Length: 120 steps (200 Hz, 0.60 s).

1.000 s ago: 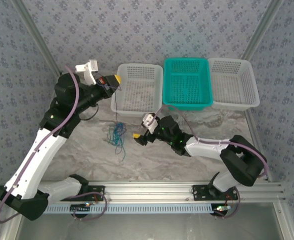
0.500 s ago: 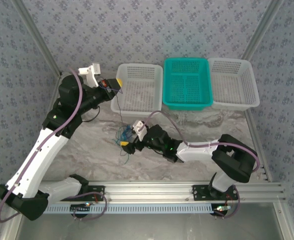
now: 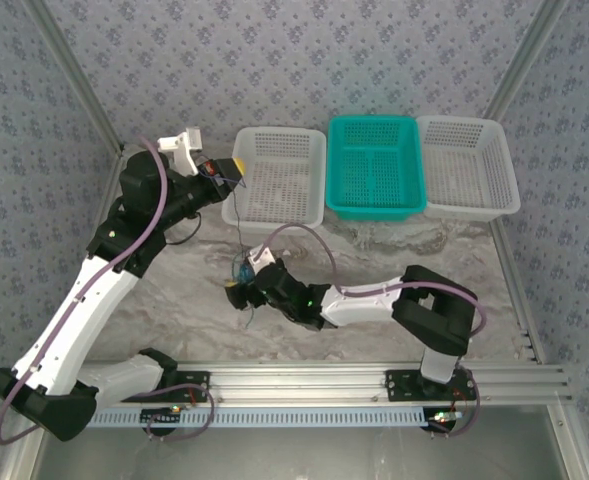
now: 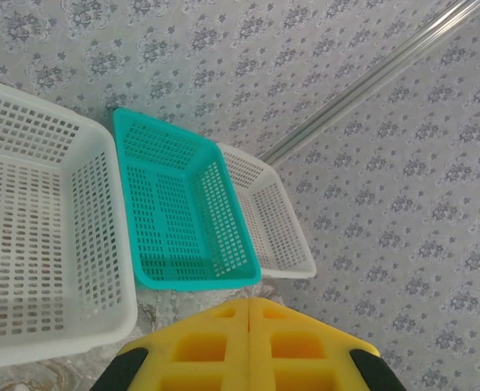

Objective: Untangle the cables

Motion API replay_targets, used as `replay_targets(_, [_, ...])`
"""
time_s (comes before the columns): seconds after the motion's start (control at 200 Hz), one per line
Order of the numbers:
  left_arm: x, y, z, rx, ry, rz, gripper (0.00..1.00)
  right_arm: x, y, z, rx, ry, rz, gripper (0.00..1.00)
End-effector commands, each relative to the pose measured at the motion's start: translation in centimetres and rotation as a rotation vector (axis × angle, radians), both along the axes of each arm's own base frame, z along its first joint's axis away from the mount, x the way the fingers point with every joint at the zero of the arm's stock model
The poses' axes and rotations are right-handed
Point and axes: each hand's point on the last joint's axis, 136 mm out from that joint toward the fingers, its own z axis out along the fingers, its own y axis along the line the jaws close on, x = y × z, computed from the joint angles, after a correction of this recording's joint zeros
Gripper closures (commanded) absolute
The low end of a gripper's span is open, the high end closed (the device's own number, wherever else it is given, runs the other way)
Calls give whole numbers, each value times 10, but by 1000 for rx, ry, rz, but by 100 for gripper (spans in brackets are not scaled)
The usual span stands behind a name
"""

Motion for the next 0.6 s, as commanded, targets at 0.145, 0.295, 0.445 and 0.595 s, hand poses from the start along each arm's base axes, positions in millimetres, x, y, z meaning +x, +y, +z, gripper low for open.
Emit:
replay_targets(0.145, [-4,16,19,38,-57,65,100,15,-19,-13,-66,1,-71,79])
replay_targets(0.295, [5,59,33,142,-79,244,100,16,-51,-17,-135,15,-79,100])
replay_targets(0.445, [18,124,64,177,-123,447,100,12,-111,-27,-343,16,-83,100])
replay_targets(0.595, [26,180,94,172,-173,620,100,3,-162,-40,-406,79,-132,100])
